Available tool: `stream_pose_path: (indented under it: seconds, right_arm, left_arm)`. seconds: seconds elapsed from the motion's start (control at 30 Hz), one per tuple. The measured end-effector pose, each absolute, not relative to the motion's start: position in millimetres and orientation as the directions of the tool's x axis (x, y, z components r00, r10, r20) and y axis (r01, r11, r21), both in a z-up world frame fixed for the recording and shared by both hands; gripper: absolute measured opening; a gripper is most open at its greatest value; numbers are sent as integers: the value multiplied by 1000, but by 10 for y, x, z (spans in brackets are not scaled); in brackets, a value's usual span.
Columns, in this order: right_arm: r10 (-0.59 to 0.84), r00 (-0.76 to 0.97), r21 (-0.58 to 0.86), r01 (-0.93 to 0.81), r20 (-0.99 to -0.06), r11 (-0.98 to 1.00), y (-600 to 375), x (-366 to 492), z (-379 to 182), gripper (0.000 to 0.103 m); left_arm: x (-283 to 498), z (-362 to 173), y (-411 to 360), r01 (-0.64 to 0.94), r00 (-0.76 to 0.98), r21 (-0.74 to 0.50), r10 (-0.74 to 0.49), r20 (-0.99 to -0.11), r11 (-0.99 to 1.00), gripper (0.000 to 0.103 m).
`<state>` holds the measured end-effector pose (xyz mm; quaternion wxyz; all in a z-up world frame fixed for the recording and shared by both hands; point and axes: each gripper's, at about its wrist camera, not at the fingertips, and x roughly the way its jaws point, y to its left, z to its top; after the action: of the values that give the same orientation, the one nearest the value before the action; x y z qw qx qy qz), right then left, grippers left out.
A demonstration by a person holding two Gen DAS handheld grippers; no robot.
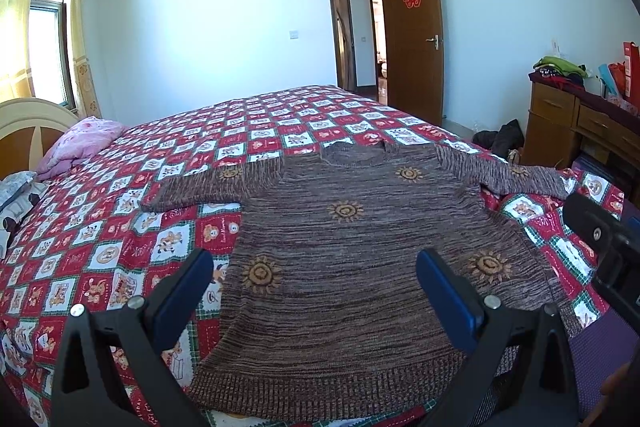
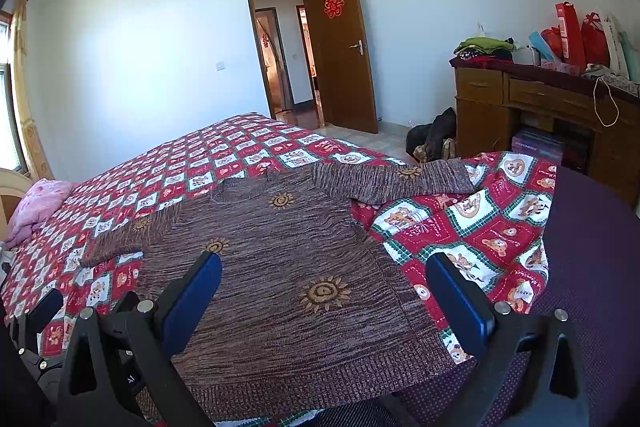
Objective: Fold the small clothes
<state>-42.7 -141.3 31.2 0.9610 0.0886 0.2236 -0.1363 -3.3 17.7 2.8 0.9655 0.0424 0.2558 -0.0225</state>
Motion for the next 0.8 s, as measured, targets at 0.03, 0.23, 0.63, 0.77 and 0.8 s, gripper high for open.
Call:
stream_pose_path:
  seconds: [0.03,0.23,0.63,0.77,0.8]
  right_arm:
    - [-222,863,110,302,-454,947,-1415,-429,312,102]
    - [-220,862,108,299,-457,948,-1413,-445,302,102]
    - [-222,862,99,297,-456,950,-1387,-434,310,102]
    - [-221,862,100,296,-456,950,-1389,-426,306,102]
    - [-220,862,99,296,-456,950,-1388,-427,304,102]
  left_arm:
    - [-31,27,180,66,867,69,-23,-498,995,103]
    - [-30,20,182,62,864,69,-19,-504,996,103]
    - [-28,11,233,59,858,52,-24,-513,997,103]
    - [-23,2,224,58,856,50,-24,-516,997,103]
    - [-23,-4,228,58,856,50,-24,-517,997,103]
